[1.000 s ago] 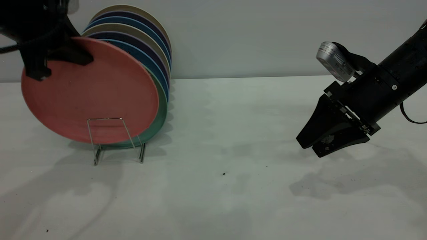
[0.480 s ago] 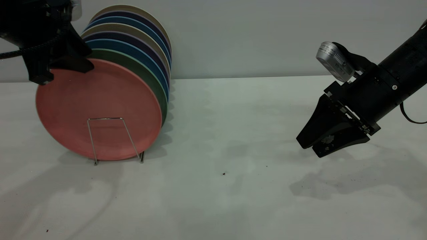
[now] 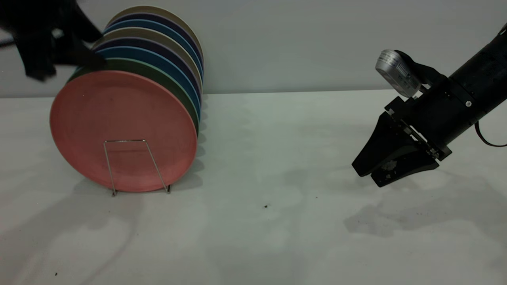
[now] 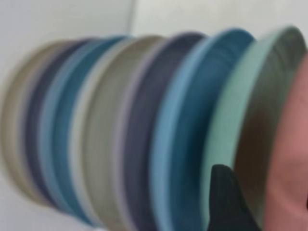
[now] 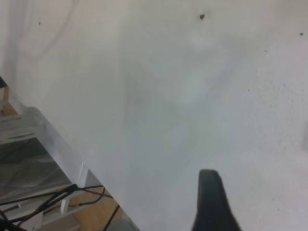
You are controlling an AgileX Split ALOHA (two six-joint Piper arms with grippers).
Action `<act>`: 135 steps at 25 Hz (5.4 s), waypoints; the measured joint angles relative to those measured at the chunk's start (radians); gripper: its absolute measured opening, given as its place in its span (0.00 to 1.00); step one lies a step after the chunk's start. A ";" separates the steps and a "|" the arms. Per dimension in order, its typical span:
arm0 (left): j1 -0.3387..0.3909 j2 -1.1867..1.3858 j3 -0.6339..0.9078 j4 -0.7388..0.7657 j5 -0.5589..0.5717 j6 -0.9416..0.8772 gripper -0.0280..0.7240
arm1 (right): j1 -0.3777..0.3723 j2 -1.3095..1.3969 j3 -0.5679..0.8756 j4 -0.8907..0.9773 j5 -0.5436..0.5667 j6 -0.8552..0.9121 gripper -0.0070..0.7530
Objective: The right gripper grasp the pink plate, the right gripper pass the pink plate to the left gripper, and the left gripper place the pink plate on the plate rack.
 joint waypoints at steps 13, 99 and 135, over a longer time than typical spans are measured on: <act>0.018 -0.151 0.009 0.018 0.044 -0.954 0.61 | 0.000 0.000 -0.203 -0.272 0.091 0.311 0.65; 0.026 -1.635 0.556 0.816 0.840 -1.992 0.53 | 0.086 -2.239 0.769 -0.901 0.155 0.846 0.64; 0.026 -1.696 0.556 0.811 0.840 -1.992 0.53 | 0.083 -2.240 0.769 -0.899 0.155 0.844 0.64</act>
